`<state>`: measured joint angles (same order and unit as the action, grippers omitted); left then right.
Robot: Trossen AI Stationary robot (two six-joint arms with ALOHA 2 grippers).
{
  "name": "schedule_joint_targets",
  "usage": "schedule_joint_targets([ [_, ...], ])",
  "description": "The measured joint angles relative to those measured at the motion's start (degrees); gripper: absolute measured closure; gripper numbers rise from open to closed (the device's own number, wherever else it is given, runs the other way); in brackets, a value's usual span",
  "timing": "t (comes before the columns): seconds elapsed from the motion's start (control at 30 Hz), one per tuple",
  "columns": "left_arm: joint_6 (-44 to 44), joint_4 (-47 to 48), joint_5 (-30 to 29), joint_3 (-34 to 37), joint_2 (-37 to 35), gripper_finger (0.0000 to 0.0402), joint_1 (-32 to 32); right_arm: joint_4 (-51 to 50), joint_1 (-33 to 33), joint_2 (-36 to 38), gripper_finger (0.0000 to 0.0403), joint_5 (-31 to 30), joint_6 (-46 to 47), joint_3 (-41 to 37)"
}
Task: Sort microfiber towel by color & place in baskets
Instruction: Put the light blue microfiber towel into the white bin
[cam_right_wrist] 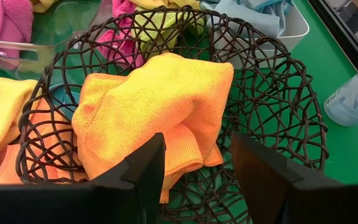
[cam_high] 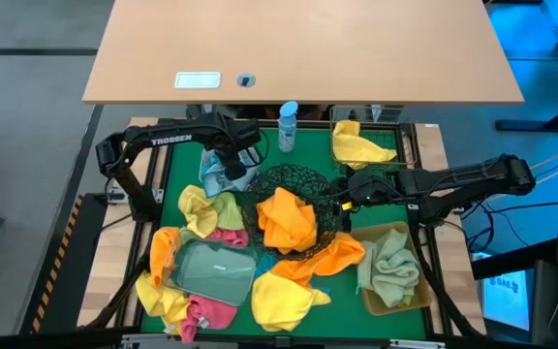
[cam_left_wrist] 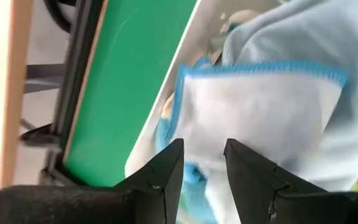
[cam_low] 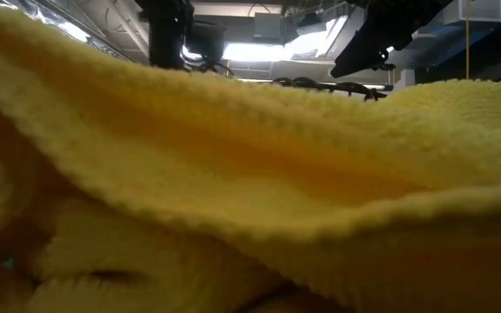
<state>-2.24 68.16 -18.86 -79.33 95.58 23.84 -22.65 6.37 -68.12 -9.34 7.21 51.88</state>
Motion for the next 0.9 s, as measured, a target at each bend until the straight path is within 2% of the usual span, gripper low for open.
schedule_joint_targets([
  [0.2, -2.0, 2.6, -0.7, -0.2, -4.9, 0.0287, -2.5, -0.1, 0.0, 0.0, 0.0221, 0.0, 0.0, 0.0],
  [0.33, -5.0, 3.6, 0.9, 0.7, -9.6, 0.0287, -5.8, -0.3, 0.0, 0.0, 0.0221, 0.0, 0.0, 0.0],
  [0.63, -12.7, 3.1, 2.3, 10.2, -13.6, 0.0287, -13.4, -0.3, 0.0, 0.0, 0.0221, 0.0, 0.0, 0.0],
  [0.9, -13.9, -1.9, 5.0, 18.4, -13.6, 0.0287, -15.3, -0.3, 0.0, 0.0, 0.0221, 0.0, 0.0, 0.0],
])
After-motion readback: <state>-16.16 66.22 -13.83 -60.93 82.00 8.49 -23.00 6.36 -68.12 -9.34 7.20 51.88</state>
